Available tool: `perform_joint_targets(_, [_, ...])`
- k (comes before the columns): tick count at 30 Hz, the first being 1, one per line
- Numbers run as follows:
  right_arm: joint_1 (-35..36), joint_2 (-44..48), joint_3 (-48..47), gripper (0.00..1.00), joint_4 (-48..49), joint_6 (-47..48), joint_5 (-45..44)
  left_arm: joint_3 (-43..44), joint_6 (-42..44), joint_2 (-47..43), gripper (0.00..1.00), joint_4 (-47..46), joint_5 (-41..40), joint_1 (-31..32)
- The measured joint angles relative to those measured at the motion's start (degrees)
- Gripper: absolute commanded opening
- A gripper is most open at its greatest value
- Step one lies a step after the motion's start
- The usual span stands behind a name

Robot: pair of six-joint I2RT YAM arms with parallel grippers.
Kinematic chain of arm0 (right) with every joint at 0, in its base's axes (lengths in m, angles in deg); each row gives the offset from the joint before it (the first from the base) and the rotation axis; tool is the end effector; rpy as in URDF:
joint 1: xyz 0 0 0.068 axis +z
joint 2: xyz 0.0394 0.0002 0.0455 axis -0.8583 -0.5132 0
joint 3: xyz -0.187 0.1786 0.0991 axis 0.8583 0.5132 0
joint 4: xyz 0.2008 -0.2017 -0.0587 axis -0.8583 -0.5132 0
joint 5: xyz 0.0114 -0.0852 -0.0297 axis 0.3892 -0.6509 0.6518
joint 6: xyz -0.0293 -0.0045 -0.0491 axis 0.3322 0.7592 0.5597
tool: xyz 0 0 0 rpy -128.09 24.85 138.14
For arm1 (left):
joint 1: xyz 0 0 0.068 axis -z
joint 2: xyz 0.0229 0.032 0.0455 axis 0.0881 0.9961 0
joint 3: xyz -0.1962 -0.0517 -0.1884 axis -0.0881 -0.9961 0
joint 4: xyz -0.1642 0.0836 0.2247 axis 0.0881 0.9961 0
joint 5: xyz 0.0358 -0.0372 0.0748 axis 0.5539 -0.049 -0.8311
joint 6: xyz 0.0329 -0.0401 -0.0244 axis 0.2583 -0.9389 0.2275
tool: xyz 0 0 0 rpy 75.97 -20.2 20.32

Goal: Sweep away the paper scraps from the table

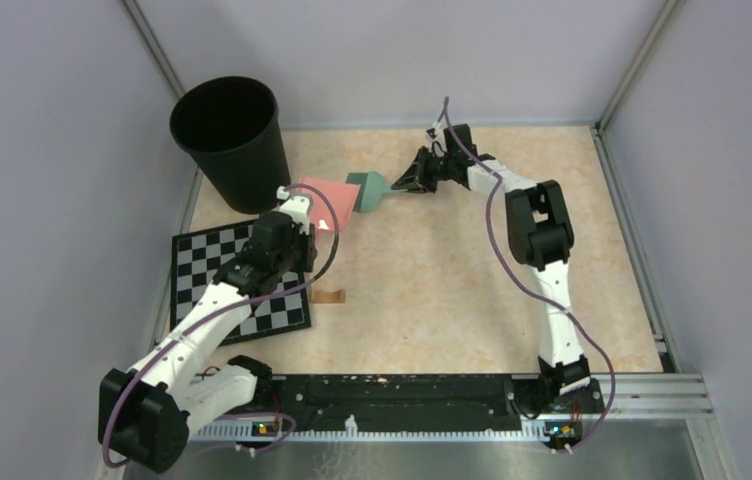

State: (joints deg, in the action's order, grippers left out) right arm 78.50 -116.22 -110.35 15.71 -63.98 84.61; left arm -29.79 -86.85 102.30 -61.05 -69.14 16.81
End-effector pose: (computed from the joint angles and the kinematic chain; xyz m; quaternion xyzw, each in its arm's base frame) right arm 0.5270 0.2142 0.1405 0.0193 0.8574 0.4840 0.1739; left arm 0.2320 -0.0906 0.2471 0.0994 0.8901 -0.0876 0.4360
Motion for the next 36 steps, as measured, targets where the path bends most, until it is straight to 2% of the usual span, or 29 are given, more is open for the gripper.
perform_joint_targets(5, [-1.88,4.98,6.12,0.00,-1.62,0.96,-0.46,0.00,0.07,0.00,0.00,-0.02,0.90,0.00])
perform_joint_targets(12, [-7.98,19.87,20.06,0.00,-7.45,6.67,-3.63,0.00,0.13,0.02,0.00,-0.02,2.14,0.00])
perform_joint_targets(19, [-15.93,31.41,33.99,0.00,-17.64,16.83,-5.05,0.00,-0.09,0.24,0.00,-0.04,5.57,0.15])
perform_joint_targets(25, [-17.31,46.05,44.09,0.00,-26.12,25.79,-7.50,0.59,-0.52,2.82,0.00,0.22,8.48,2.08])
perform_joint_targets(29, [-18.82,54.16,45.57,0.00,-32.70,30.49,-11.13,1.57,-0.52,5.20,0.03,1.57,10.21,5.40])
perform_joint_targets(36, [-21.49,58.16,43.89,0.00,-40.61,35.52,-18.80,8.17,-1.07,8.57,0.00,8.81,10.27,13.97])
